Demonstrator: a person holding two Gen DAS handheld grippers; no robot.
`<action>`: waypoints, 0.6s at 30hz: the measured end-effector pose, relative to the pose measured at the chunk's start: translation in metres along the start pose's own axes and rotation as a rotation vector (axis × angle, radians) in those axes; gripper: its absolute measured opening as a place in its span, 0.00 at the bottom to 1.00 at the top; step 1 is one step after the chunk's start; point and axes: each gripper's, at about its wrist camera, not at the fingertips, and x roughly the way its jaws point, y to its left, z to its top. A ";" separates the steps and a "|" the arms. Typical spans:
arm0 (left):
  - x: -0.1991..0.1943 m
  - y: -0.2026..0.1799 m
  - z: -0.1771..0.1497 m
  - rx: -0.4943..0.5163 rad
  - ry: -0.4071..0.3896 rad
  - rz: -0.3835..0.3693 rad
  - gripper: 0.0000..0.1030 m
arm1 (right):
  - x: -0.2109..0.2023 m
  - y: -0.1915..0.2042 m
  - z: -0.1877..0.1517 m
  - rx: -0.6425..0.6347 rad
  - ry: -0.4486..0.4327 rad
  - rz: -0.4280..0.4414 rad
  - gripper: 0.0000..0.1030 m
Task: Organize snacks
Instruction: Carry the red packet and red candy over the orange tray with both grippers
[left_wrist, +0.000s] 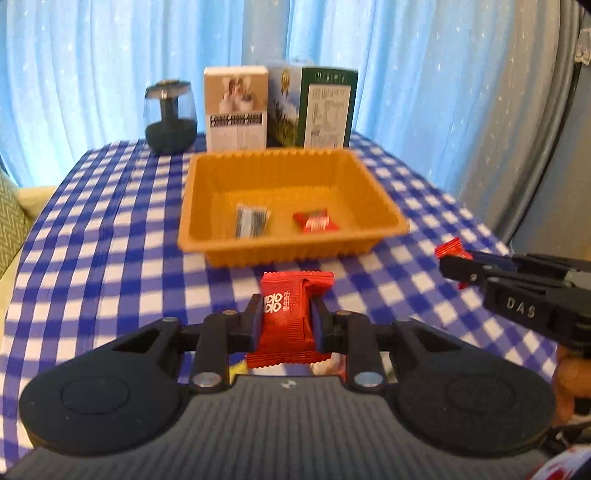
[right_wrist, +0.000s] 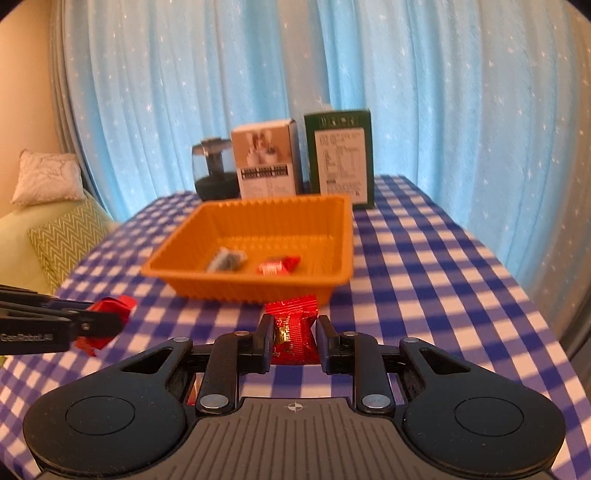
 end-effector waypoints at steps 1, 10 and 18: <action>0.003 0.000 0.005 0.000 -0.009 0.000 0.23 | 0.003 0.000 0.006 0.002 -0.008 0.000 0.24; 0.038 0.014 0.043 -0.066 -0.074 0.001 0.23 | 0.041 0.001 0.049 0.024 -0.049 0.017 0.24; 0.075 0.032 0.066 -0.103 -0.099 0.033 0.23 | 0.096 0.004 0.069 0.017 -0.009 0.012 0.24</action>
